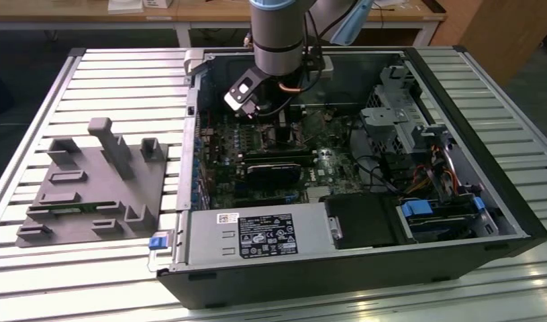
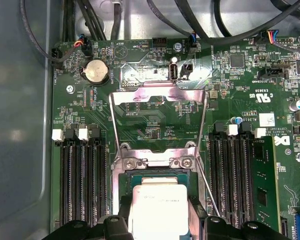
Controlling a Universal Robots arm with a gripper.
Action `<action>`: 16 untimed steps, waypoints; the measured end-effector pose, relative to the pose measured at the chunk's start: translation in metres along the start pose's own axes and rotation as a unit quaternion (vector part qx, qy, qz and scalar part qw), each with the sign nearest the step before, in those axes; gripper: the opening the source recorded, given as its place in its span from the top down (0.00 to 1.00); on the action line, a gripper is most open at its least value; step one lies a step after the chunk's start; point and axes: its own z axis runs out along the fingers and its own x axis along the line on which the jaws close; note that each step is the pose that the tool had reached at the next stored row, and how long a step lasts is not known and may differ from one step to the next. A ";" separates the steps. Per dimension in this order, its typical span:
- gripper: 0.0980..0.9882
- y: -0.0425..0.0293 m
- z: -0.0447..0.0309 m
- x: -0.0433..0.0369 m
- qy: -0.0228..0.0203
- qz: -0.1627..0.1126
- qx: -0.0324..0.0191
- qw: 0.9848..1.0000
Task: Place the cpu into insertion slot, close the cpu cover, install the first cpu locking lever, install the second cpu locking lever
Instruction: 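Place the cpu into insertion slot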
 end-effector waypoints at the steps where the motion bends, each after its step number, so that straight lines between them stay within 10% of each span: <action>1: 0.52 0.0000 0.0001 0.0000 0.000 0.000 0.000 1.000; 16: 0.52 0.0002 0.0019 0.0000 0.000 0.000 0.000 1.000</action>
